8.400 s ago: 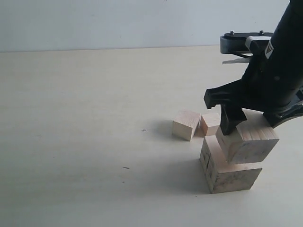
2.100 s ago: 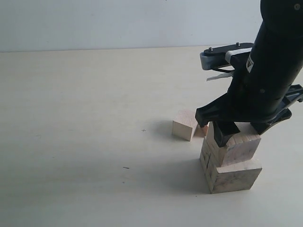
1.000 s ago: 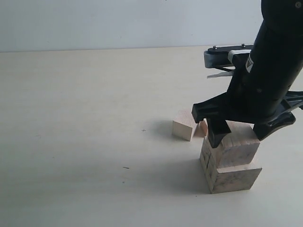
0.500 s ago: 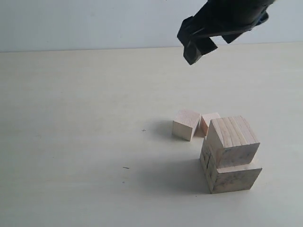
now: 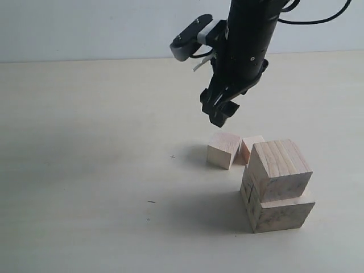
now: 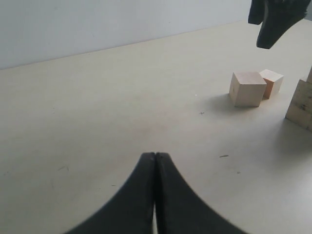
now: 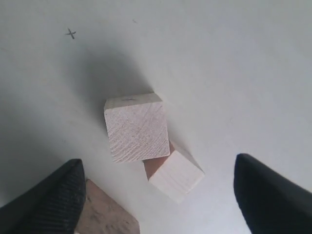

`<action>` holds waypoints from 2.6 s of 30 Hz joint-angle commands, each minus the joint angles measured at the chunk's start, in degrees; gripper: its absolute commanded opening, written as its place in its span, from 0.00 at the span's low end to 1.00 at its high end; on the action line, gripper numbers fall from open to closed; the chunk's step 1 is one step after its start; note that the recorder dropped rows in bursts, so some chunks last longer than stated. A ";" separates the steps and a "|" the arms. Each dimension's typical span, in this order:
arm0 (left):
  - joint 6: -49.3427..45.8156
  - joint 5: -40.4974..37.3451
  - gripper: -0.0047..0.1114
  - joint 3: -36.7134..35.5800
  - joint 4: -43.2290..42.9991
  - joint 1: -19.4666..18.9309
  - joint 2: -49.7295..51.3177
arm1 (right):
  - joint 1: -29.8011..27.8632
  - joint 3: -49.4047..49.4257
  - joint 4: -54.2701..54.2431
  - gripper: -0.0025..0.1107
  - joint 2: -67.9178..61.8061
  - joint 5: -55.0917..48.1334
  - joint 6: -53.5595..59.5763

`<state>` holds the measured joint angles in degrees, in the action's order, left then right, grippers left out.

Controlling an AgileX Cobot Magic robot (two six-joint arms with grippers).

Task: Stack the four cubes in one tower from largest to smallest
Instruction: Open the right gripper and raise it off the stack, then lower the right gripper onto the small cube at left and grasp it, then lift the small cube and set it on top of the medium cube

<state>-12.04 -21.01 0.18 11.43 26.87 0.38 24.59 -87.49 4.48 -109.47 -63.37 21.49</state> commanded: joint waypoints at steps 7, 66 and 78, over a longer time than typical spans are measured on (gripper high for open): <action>-0.02 0.35 0.04 -0.18 -0.15 -0.32 -0.38 | 0.10 -0.66 0.74 0.71 -3.94 0.82 8.42; -0.02 0.35 0.04 -0.18 -0.15 -0.32 -0.38 | -0.40 -5.74 -4.48 0.15 -4.99 -1.82 -7.15; -0.02 0.35 0.04 -0.18 -0.15 -0.32 -0.38 | -0.26 -8.79 -4.48 0.15 12.11 -6.59 -21.80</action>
<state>-12.04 -21.01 0.18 11.43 26.87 0.38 24.38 -95.84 0.00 -102.14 -69.66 2.31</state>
